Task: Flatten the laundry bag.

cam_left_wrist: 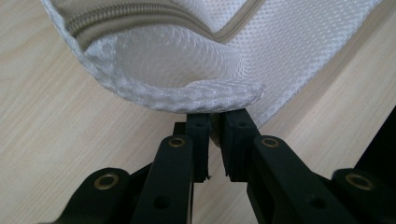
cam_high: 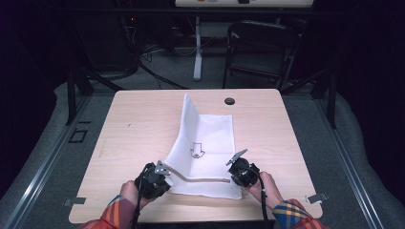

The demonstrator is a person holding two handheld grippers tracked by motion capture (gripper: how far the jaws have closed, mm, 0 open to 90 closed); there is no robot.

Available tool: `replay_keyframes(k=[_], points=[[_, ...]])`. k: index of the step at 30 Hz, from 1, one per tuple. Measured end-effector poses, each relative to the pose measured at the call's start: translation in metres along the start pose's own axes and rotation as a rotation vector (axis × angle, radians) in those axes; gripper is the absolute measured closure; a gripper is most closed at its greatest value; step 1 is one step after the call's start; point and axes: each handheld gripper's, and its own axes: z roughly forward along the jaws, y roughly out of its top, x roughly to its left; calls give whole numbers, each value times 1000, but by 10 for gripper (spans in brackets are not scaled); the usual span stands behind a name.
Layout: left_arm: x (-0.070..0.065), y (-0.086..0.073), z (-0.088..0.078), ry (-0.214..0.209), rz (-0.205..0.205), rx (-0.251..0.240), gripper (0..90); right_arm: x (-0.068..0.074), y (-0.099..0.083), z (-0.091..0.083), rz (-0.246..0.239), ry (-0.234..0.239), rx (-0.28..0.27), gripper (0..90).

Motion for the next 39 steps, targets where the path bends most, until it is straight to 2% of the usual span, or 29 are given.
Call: replay_keyframes(k=[4,10,11,13,14,15,17,20,22,25,26,28,29,30,33,34,38,39], points=[[1,-2,-1,-18,-13,2,810,-1,0,1,7,1,-14,900],[1,-5,-3,-44,-12,8,774,-4,-1,1,-11,-4,-18,900],[2,-7,-5,-63,-8,8,730,-5,-1,1,-19,-14,-22,900],[3,-8,-6,-68,-5,12,674,-6,-1,2,-20,-22,-30,900],[4,-11,-9,-99,-8,10,648,-8,-1,2,-21,-29,-29,900],[4,-11,-9,-99,-8,10,623,-8,-1,2,-21,-29,-29,900],[5,-15,-12,-116,-16,1,616,-10,-1,2,-17,-31,-33,900],[6,-19,-22,-138,-40,-40,559,-12,-1,2,-5,-17,-47,879],[8,-22,-29,-149,-64,-85,497,-12,0,0,-5,-13,-47,826],[10,-22,-36,-127,-82,-134,389,-14,2,-4,-4,4,-50,680],[10,-20,-37,-115,-85,-144,389,-14,2,-4,-4,4,-50,680],[9,-16,-37,-105,-77,-154,287,-17,4,-10,31,6,-74,537],[8,-14,-36,-94,-77,-154,249,-18,4,-12,47,5,-87,496],[7,-8,-33,-84,-57,-151,230,-20,4,-14,54,-2,-90,481],[5,4,-29,-68,-34,-163,176,-23,2,-17,76,1,-107,410],[5,4,-29,-68,-34,-163,165,-24,2,-17,77,3,-106,396],[1,21,-22,-69,-7,-183,150,-26,0,-18,81,3,-105,358],[0,26,-19,-68,8,-182,151,-26,0,-18,89,3,-106,302]])
